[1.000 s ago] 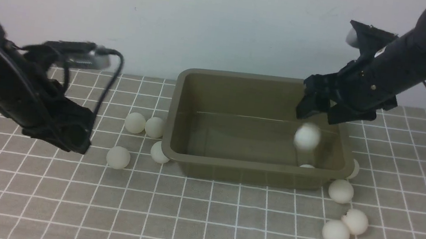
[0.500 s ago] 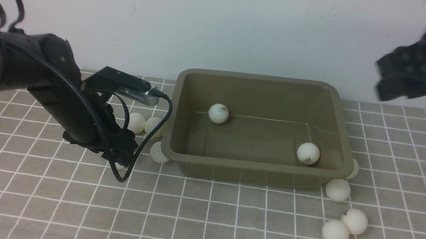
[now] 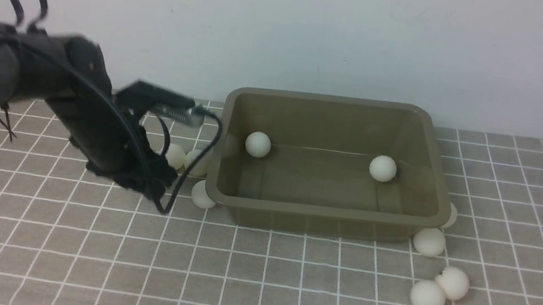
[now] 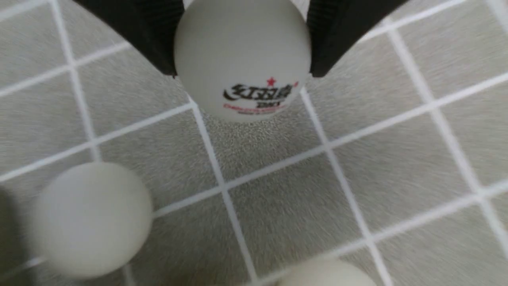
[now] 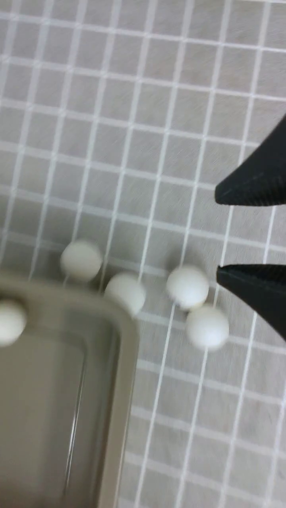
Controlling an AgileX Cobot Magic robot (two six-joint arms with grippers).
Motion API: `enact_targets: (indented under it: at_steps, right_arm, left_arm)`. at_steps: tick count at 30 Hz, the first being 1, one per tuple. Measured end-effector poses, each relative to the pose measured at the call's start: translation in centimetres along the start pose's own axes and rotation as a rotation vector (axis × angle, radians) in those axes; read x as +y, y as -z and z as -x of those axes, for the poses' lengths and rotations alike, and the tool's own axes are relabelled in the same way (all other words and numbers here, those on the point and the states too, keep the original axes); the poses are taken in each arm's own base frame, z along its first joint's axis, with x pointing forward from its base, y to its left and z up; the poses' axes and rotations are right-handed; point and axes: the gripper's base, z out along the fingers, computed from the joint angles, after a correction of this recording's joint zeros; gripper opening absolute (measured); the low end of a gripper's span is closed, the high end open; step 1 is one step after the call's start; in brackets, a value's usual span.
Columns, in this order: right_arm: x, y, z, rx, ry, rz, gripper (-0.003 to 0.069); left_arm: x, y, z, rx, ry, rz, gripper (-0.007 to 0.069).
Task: Put the table tennis balls into the box on the grey coffee tablecloth.
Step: 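Reach for and grasp a ping pong ball on the table beside the basket, then drop the ball into the bin, then reach for and grasp a ping pong ball on the table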
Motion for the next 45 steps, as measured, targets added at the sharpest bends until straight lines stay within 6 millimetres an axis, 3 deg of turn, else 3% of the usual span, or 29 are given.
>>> enact_targets:
  at_steps: [2,3,4,6,8,13,14,17,22,24,27,30,34,37,39,42,45]
  right_arm:
    - [-1.2,-2.0,-0.7,0.0,-0.06,-0.019,0.0202]
    - [-1.5,-2.4,-0.8,0.007,-0.071,-0.023,0.0203]
    - [-2.2,-4.2,-1.2,0.024,-0.13,-0.017,0.0211]
    - [-2.5,-5.2,-1.3,0.042,-0.16,-0.005,0.0222]
    - [-2.3,-7.6,-1.6,0.115,-0.195,0.057,0.0263]
    - [-0.6,-12.5,-2.0,0.276,-0.209,0.241,0.0408]
    - [-0.6,-12.7,-2.0,0.282,-0.215,0.245,0.0414]
    - [-0.2,-15.4,-2.5,0.352,-0.213,0.29,0.0506]
    - [-0.4,-17.4,-2.7,0.365,-0.215,0.268,0.0543]
    - [-0.5,-18.2,-2.7,0.358,-0.222,0.258,0.0547]
    - [-0.5,-19.3,-2.8,0.354,-0.227,0.246,0.0549]
    - [0.2,-20.2,-3.1,0.367,-0.215,0.247,0.0549]
    - [1.3,-20.8,-3.2,0.371,-0.185,0.253,0.0549]
    - [1.9,-21.3,-3.3,0.365,-0.193,0.249,0.0536]
    - [1.9,-21.6,-3.3,0.36,-0.215,0.239,0.0472]
    - [1.9,-21.9,-3.3,0.361,-0.221,0.235,0.0349]
    - [1.6,-21.7,-3.1,0.364,-0.213,0.232,0.0361]
  left_arm:
    - [-0.6,3.9,1.1,-0.056,-0.014,-0.001,0.0353]
    - [-0.8,4.2,1.2,-0.058,-0.013,-0.004,0.0353]
    - [-1.6,6.5,1.7,-0.114,-0.027,-0.014,0.0353]
    - [-2.3,7.6,2.1,-0.149,-0.036,-0.028,0.0353]
    - [-4.5,8.8,2.6,-0.201,-0.064,-0.085,0.0353]
    - [-8.9,7.5,3.3,-0.239,-0.173,-0.139,0.0353]
    - [-8.9,7.5,3.4,-0.244,-0.173,-0.137,0.0353]
    - [-10.8,5.4,4.1,-0.275,-0.211,-0.143,0.0353]
    - [-11.4,2.5,4.3,-0.239,-0.186,-0.15,0.0467]
    - [-11.2,1.3,4.2,-0.211,-0.169,-0.151,0.0566]
    - [-11.1,1.1,4.3,-0.204,-0.15,-0.148,0.0645]
    - [-10.9,1.9,4.8,-0.215,-0.133,-0.143,0.064]
    - [-9.8,4.7,5.8,-0.245,-0.091,-0.111,0.054]
    - [-7.6,8.4,6.2,-0.257,-0.065,-0.038,0.0323]
    - [-5.8,11.0,5.9,-0.263,-0.049,0.023,0.0107]
    - [-3.7,13.3,5.4,-0.295,-0.013,0.071,0.0024]
    - [-2.0,15.1,4.7,-0.312,0.032,0.096,-0.0002]
